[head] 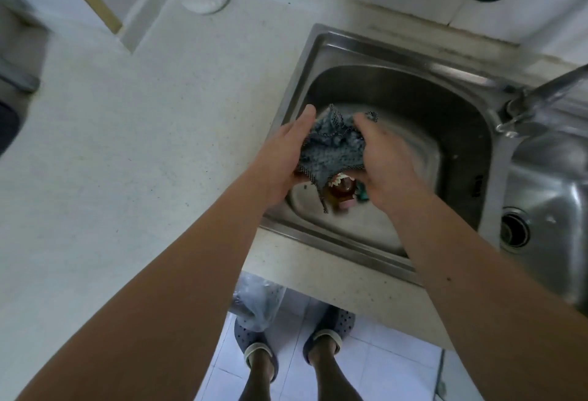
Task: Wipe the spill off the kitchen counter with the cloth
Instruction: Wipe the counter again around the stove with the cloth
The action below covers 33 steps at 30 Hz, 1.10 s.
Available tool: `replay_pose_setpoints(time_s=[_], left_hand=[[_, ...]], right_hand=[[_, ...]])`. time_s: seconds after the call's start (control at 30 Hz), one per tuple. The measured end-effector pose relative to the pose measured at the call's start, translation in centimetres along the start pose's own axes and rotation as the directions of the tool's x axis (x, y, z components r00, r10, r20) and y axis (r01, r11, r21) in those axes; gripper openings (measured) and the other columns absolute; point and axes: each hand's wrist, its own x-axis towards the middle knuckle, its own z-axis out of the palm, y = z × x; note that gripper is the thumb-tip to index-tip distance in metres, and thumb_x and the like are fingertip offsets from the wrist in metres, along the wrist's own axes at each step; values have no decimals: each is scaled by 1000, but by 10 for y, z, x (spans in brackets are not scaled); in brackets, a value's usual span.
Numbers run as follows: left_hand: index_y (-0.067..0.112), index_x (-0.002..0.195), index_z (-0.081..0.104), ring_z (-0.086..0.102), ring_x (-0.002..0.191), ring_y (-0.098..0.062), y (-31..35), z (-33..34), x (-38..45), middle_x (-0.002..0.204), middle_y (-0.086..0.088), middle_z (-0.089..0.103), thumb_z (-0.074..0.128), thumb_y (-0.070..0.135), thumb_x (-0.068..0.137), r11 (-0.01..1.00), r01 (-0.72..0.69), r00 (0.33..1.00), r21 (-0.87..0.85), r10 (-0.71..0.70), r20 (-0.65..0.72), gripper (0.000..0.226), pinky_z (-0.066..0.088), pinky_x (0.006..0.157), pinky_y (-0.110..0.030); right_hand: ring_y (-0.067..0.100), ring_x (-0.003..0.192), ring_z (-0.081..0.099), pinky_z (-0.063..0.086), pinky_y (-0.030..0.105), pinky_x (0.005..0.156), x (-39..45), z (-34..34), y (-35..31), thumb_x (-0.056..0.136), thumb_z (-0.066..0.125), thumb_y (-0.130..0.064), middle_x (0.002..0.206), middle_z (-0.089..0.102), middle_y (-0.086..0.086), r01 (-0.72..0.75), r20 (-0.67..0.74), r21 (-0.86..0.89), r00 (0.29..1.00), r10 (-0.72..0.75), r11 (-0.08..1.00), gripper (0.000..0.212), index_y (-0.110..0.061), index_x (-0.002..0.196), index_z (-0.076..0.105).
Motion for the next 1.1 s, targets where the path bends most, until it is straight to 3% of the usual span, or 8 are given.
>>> replay_pose_setpoints(time_s=[0.1, 0.2, 0.33, 0.47, 0.73, 0.87, 1.0, 1.1], left_hand=[[12, 132, 61, 73, 110, -29, 4, -25, -5, 120, -11, 75, 83, 38, 84, 992, -51, 990, 119, 35, 133, 59, 59, 97, -47], [9, 111, 71, 77, 99, -28, 20, -59, -12, 102, -8, 80, 75, 28, 95, 984, -116, 989, 136, 128, -81, 26, 62, 91, -46], [19, 103, 69, 77, 88, -14, 47, -99, -28, 87, 7, 80, 64, 46, 100, 990, -128, 968, -61, 111, -225, 27, 63, 82, -35], [11, 123, 67, 76, 103, -22, 60, -125, -37, 109, -4, 79, 63, 29, 103, 991, -131, 988, -13, 130, -86, 28, 61, 92, -42], [19, 153, 42, 70, 105, -23, 81, -163, -46, 130, -5, 65, 68, 16, 99, 863, -188, 949, 469, 283, -139, 60, 63, 84, -37], [29, 162, 25, 53, 129, -24, 87, -163, -44, 151, -3, 46, 63, 35, 102, 729, -250, 898, 637, 420, -128, 72, 49, 107, -39], [41, 140, 55, 65, 110, -27, 95, -164, -42, 132, -11, 56, 74, 35, 94, 802, -248, 962, 544, 272, 37, 50, 61, 93, -43], [38, 123, 67, 69, 103, -31, 99, -166, -45, 119, -11, 63, 69, 6, 91, 780, -324, 945, 535, 297, 140, 46, 63, 86, -46]], right_hand=[[25, 108, 76, 63, 45, 88, -14, 27, -6, 96, 73, -40, 118, 78, 8, -105, 207, 146, 976, 74, 984, 45, -12, 131, 67], [29, 114, 73, 63, 41, 85, -25, 55, -14, 99, 64, -17, 125, 74, 14, -137, 326, 142, 942, 84, 980, 39, -4, 135, 62], [29, 116, 66, 57, 47, 103, -31, 73, -14, 85, 53, -9, 124, 72, 14, -119, 312, 277, 950, 28, 954, 34, -4, 118, 60], [28, 114, 71, 60, 42, 96, -39, 92, -17, 97, 59, -9, 116, 77, 11, -19, 126, 341, 992, -26, 940, 18, -4, 112, 68], [31, 104, 74, 64, 52, 86, -63, 111, -26, 90, 49, 12, 129, 62, 4, 175, -31, 43, 984, -174, 984, 71, -38, 139, 57], [36, 111, 72, 63, 49, 92, -71, 108, -35, 98, 56, -2, 120, 68, 13, 122, 24, -3, 992, -122, 993, 26, -20, 104, 73], [23, 104, 71, 61, 42, 94, -65, 105, -40, 101, 59, -6, 112, 69, 7, 137, 91, -11, 987, -135, 991, 16, -14, 105, 73], [15, 83, 75, 65, 36, 78, -57, 99, -41, 96, 63, -17, 104, 75, 1, 164, 187, -624, 981, -57, 764, 21, -23, 113, 73]])
